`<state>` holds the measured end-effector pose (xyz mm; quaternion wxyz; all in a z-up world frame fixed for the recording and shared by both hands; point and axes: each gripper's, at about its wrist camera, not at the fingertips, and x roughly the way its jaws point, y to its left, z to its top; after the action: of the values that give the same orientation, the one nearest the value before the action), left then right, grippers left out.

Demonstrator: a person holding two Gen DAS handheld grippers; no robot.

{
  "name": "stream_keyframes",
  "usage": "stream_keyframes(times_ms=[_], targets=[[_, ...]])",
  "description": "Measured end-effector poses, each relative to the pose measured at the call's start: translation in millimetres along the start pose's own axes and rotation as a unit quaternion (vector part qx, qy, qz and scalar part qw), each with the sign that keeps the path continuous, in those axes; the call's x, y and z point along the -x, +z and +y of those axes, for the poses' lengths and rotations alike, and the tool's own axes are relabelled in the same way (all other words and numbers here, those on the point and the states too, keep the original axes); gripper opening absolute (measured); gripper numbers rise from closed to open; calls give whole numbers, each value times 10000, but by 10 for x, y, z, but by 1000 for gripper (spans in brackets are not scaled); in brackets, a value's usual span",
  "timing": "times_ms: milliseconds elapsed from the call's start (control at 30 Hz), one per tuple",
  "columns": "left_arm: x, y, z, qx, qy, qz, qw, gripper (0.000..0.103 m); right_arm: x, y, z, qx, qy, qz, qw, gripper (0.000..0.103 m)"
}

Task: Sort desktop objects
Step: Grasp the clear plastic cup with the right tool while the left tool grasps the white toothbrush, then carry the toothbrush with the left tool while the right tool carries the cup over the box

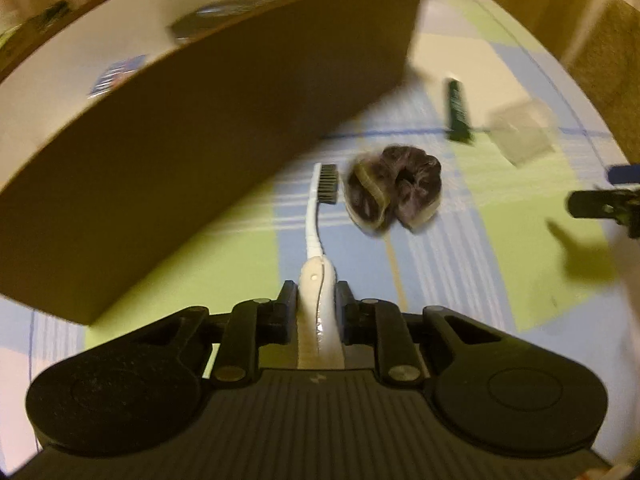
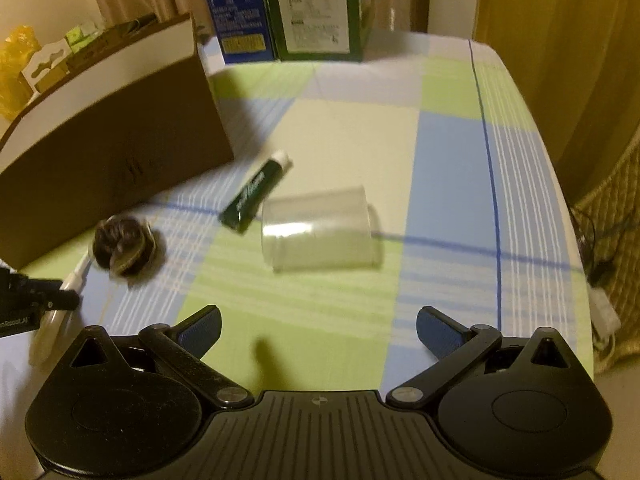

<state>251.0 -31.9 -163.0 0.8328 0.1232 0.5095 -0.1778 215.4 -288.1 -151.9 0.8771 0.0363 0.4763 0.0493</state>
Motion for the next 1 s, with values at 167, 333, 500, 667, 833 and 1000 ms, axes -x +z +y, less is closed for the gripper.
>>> stream_keyframes(times_ms=[167,333,500,667,833,1000], targets=[[48,-76,187,720,114,28,9973,16,-154,154,60,167,-42,-120,9998,101],[134,-175,230,812,223,98,9964,16,-357,290,70,320,-87,-194,9993,101],[226,-285,227,879,273,133,9957,16,-514,339,98,450,-226,-205,9985,89],[268,-347,236,953,287,131,9950,17,-531,297,92,441,-203,-166,9987,69],[250,-340,227,946,323,125,9949,17,-362,138,129,436,-1,-122,9990,69],[241,-348,216,872,333,114,9956,17,-149,-114,153,406,238,0,9989,69]])
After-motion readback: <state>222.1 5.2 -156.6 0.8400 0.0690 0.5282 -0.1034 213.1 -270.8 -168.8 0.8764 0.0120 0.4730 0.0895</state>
